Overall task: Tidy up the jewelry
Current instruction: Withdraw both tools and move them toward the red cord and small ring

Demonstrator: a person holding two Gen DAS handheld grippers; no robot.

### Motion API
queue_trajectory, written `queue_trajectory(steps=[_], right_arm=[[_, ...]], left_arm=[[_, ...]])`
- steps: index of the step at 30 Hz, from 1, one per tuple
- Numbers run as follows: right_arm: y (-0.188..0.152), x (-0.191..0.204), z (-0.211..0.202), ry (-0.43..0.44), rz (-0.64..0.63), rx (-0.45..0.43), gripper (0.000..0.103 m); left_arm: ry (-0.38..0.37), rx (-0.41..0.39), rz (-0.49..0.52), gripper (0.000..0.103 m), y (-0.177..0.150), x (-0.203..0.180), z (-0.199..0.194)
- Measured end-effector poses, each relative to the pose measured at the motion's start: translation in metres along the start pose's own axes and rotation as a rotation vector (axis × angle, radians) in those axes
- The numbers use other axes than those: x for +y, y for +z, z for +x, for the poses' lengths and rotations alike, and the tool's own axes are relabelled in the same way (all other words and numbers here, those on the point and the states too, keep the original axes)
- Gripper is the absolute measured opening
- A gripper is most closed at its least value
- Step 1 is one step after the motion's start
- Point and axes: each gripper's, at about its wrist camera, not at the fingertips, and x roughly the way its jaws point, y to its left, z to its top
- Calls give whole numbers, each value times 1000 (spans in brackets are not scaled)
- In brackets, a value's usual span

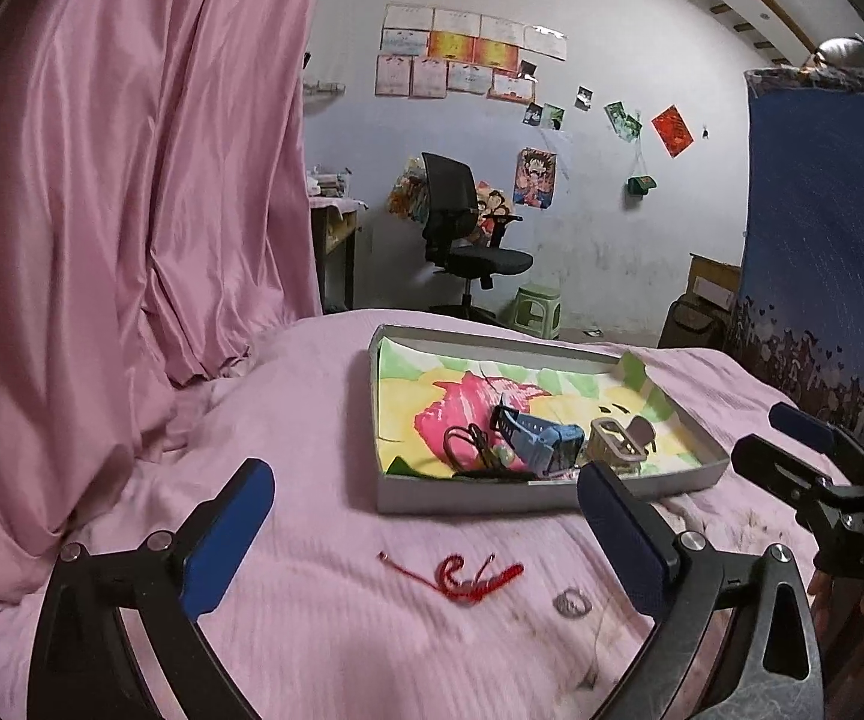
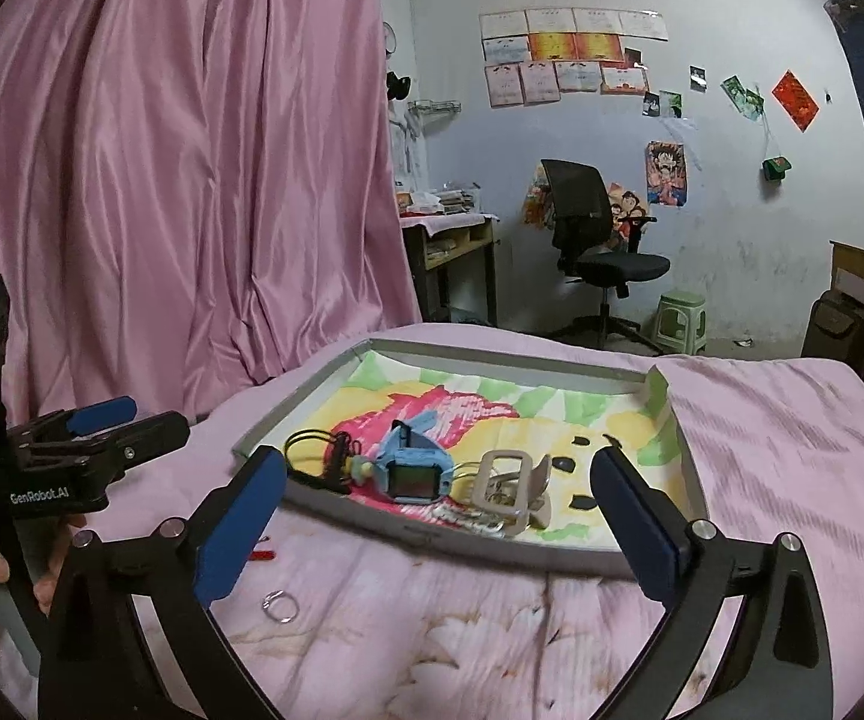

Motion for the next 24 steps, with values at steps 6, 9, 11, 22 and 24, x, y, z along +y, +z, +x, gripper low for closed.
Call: queue_trajectory(steps=[6, 9, 11, 22, 24], right_arm=[[-9, 2, -12, -4, -7, -10, 100], [-13, 1, -17, -4, 2, -9, 100], [-16, 2, -19, -1, -1, -5, 100], [-30, 22, -7, 60, -127, 88, 100], [-32, 27, -3, 76, -149, 118, 100]], left_arm=[[17, -20, 45, 102, -10, -2, -16], [18, -15, 53, 102, -15, 0, -21], [15, -3, 55, 102, -18, 1, -22], [-35, 148, 30, 102, -25, 19, 0], [-46, 178, 17, 102, -26, 22, 7]])
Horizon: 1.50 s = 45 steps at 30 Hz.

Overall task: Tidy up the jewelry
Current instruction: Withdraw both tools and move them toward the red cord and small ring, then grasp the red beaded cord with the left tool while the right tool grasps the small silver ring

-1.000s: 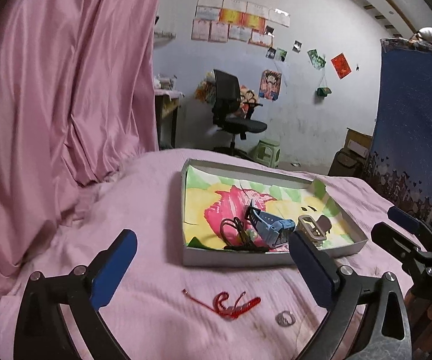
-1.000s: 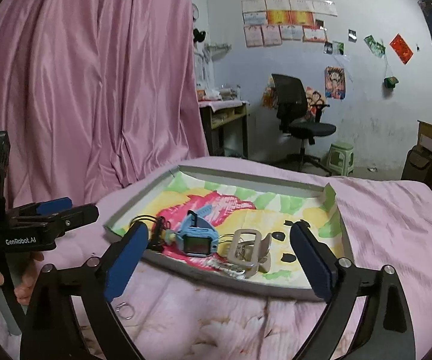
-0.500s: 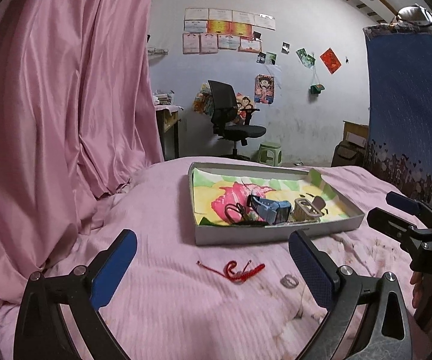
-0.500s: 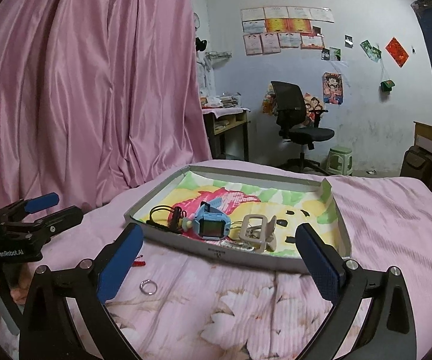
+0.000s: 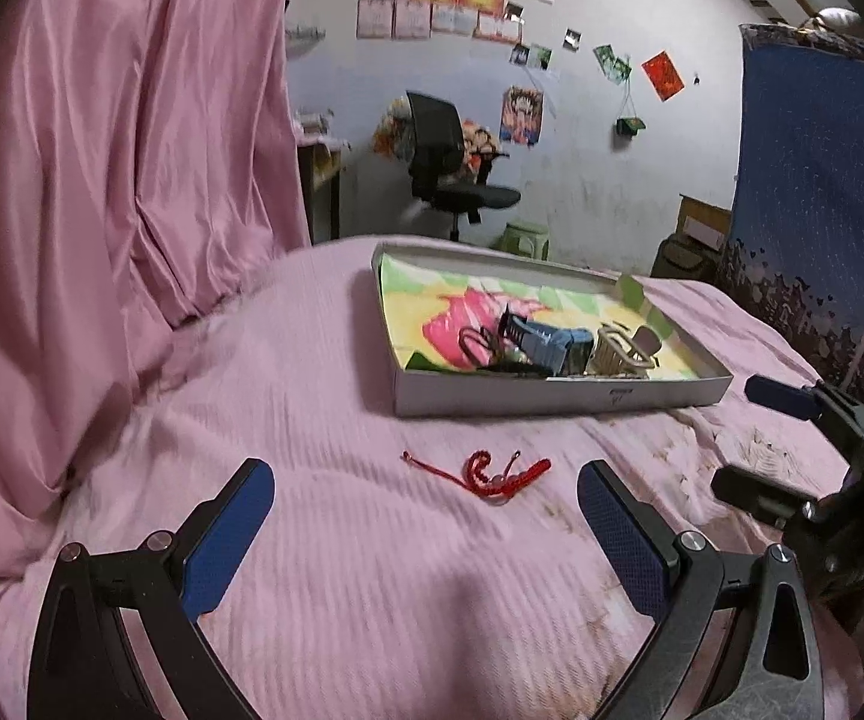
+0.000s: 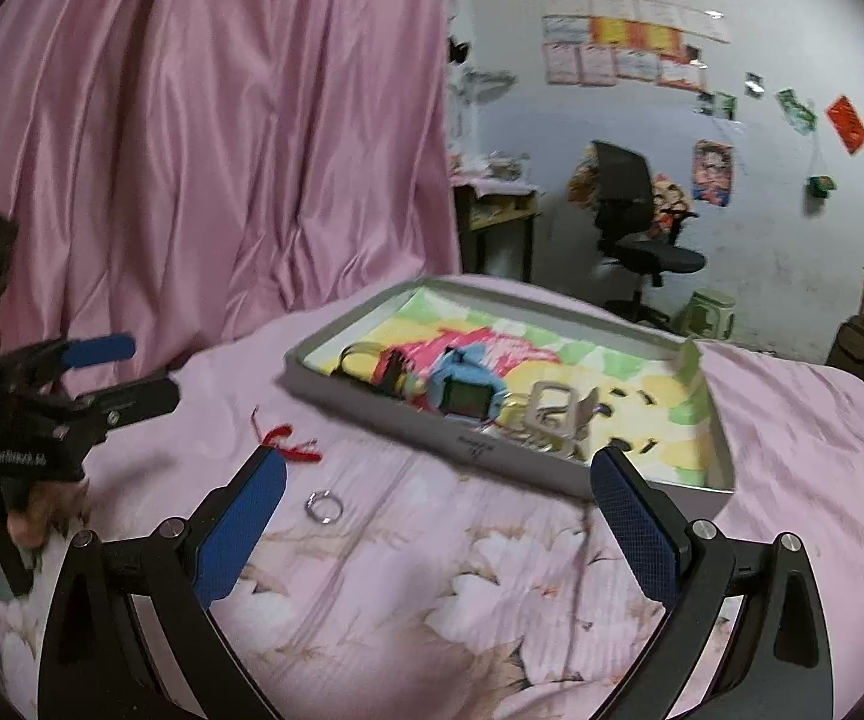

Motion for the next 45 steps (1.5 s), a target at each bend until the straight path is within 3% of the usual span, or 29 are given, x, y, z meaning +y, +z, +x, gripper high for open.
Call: queue_trajectory(steps=[8, 16, 18, 21, 27, 37, 45], right_arm=[[-5, 9, 27, 75, -38, 124, 97], [-12, 13, 47, 151, -39, 208, 72], [-12, 15, 51, 167, -51, 217, 67], [-12, 18, 56, 188, -66, 229, 55], [-12, 23, 67, 232, -92, 253, 42], [-11, 28, 82, 264, -118, 273, 36], [-13, 29, 90, 290, -124, 297, 31]], left_arm=[[-38, 60, 0, 99, 0, 3, 18], [-119, 134, 16, 73, 1, -1, 37], [-147, 158, 17, 59, 3, -3, 43], [-186, 198, 5, 47, 3, -3, 51], [-232, 231, -23, 41, 4, -2, 64], [-248, 304, -32, 30, 0, -5, 82], [-239, 313, -35, 22, -2, -4, 84]])
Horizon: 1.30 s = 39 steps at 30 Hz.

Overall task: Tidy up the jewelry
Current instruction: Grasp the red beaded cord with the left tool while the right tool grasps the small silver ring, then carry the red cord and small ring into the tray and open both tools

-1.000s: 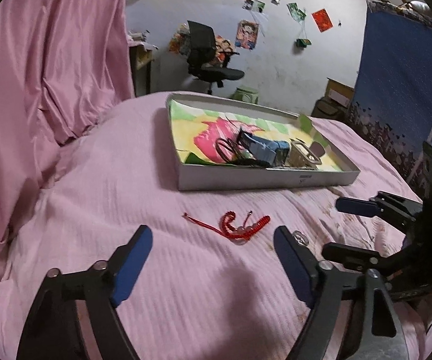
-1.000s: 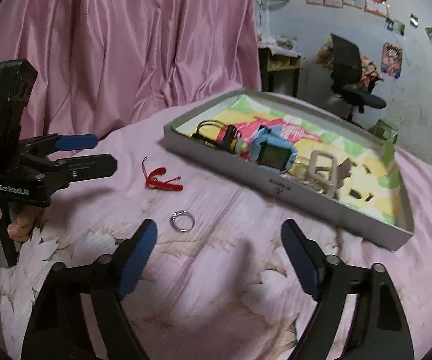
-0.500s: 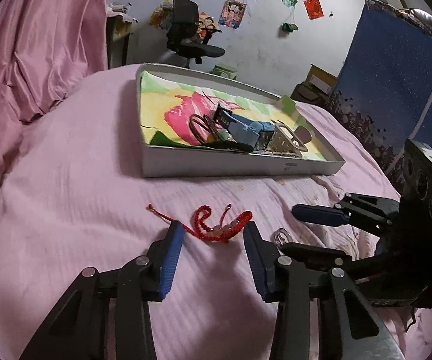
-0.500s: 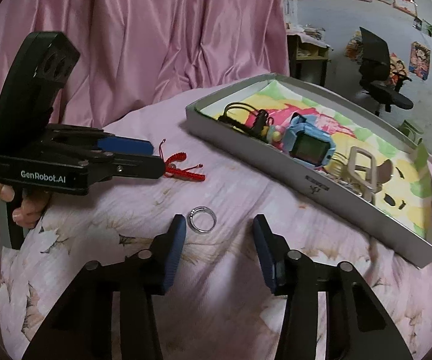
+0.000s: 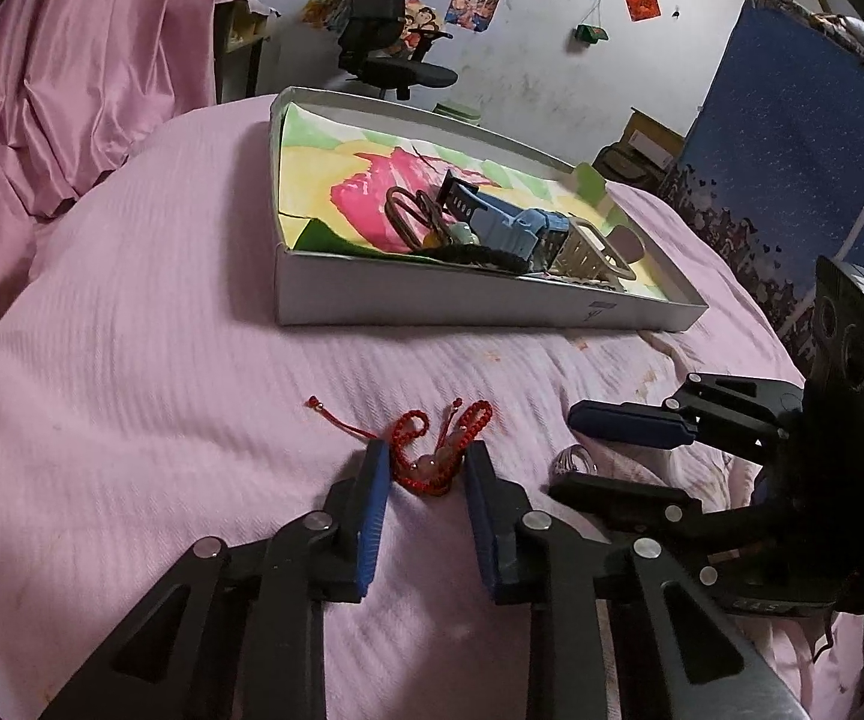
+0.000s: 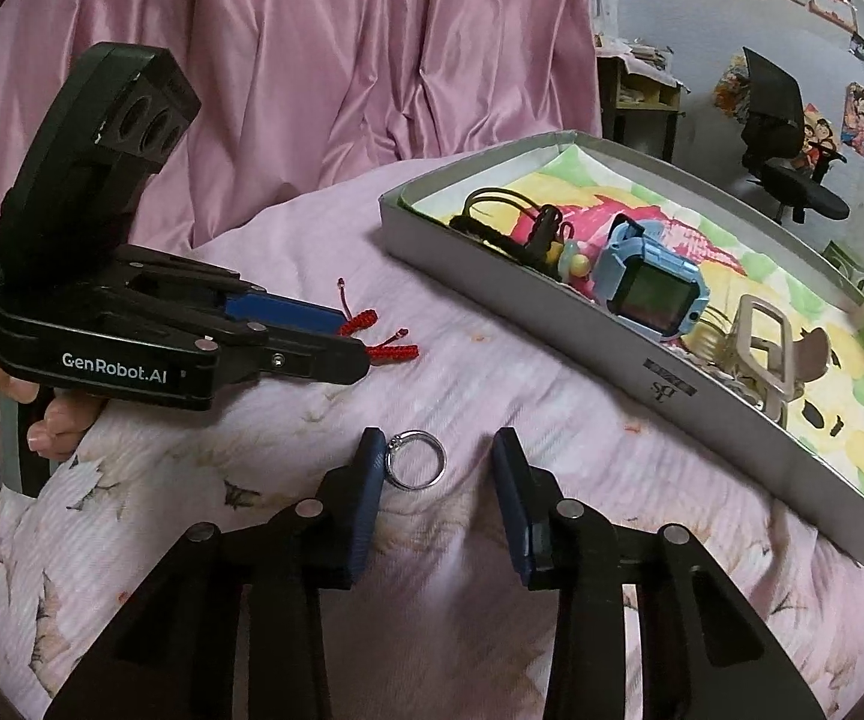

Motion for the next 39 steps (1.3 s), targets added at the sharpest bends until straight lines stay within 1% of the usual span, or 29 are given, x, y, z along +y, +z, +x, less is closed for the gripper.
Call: queue_trajectory(steps=[4, 9, 10, 14, 15, 19, 21, 25, 31, 39], right_arm=[[1, 1, 3, 1, -10, 10, 29], [6, 4, 4, -22, -46, 16, 29], [6, 5, 4, -23, -51, 16, 28], [4, 7, 3, -24, -56, 18, 18], [4, 8, 3, -29, -59, 20, 18], [2, 10, 2, -51, -58, 24, 18], [1, 10, 0, -59, -49, 23, 18], [-2, 6, -6, -69, -18, 15, 18], [-10, 3, -17, -69, 13, -9, 18], [-18, 0, -32, -85, 50, -53, 18]], left_arm=[[-2, -3, -7, 21, -1, 1, 0], [-4, -8, -11, 20, -2, 2, -1], [-4, -9, -12, 20, -2, 2, -1], [3, -11, -10, 19, -3, 1, -2], [5, -12, -9, 17, -4, 0, -2], [14, -17, -7, 16, -6, 0, -3], [25, -24, -3, 12, -7, -1, -5], [39, -42, 9, 10, -11, -4, -10], [62, -67, 35, 10, -17, -11, -20], [74, -78, 53, 10, -23, -21, -30]])
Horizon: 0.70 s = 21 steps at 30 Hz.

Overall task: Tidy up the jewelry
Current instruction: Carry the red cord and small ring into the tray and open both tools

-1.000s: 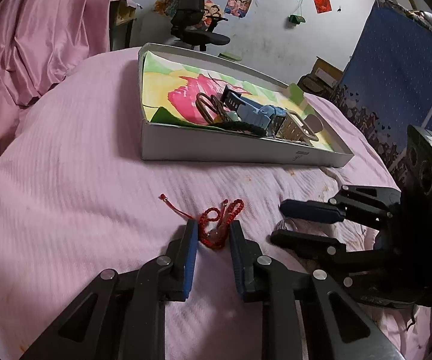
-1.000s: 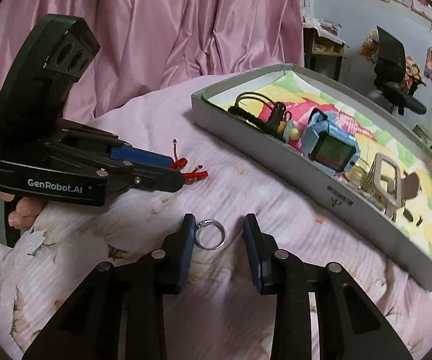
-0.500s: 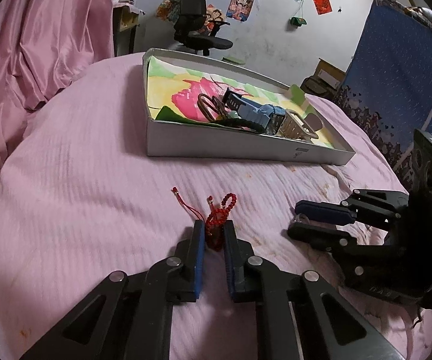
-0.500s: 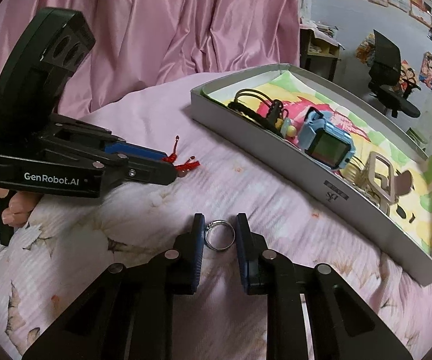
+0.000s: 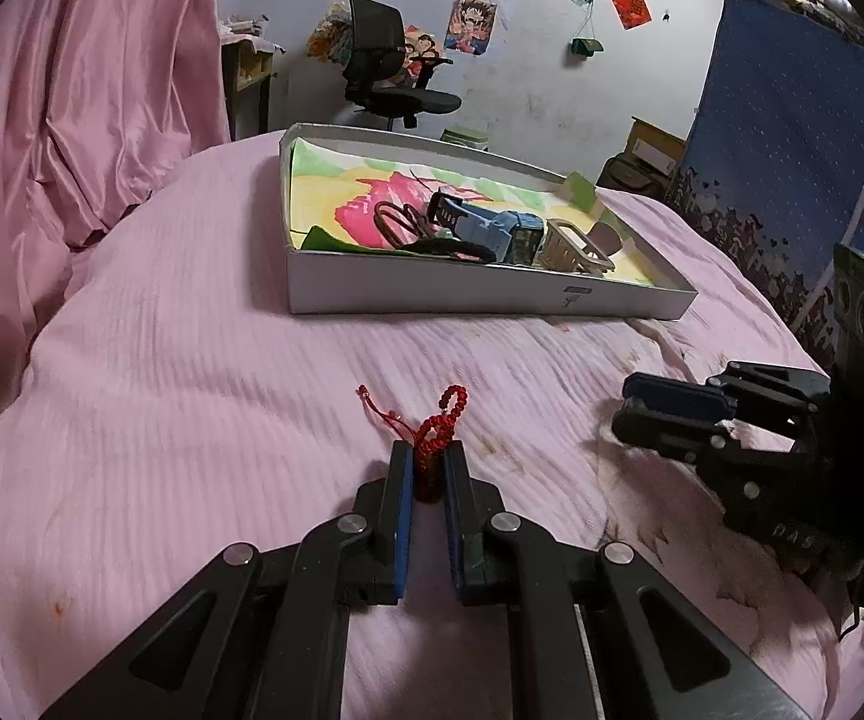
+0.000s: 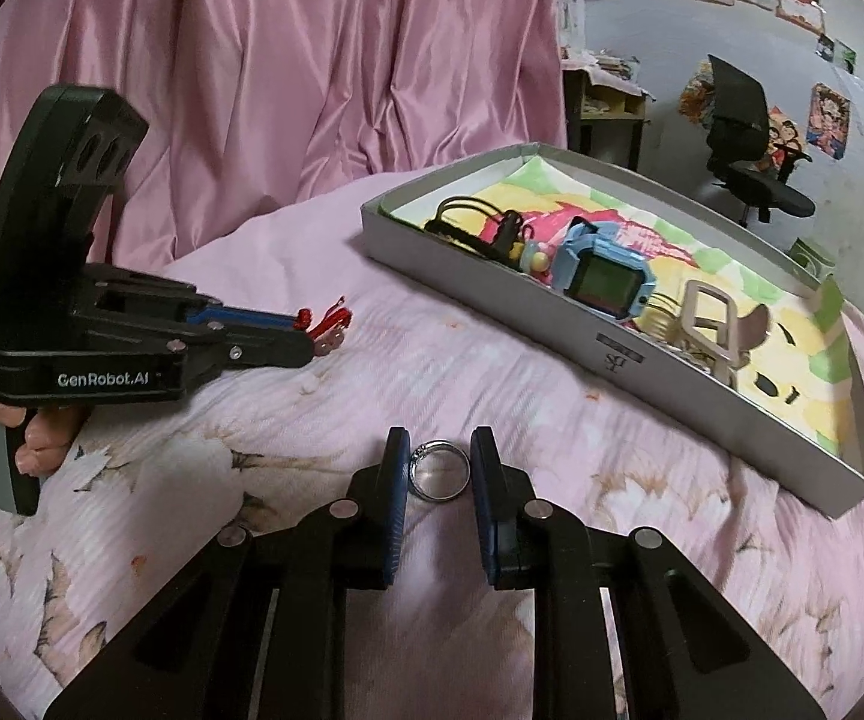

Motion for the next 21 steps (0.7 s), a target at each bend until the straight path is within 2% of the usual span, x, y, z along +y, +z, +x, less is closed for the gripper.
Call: queue_trajectory(steps=[12, 21], right_arm=[[-4, -22, -22, -42, 92, -50, 18], [3, -49, -32, -97, 115, -80, 18]], left_arm=[[-59, -29, 48, 10, 14, -41, -7], [-65, -74, 36, 10, 54, -61, 3]])
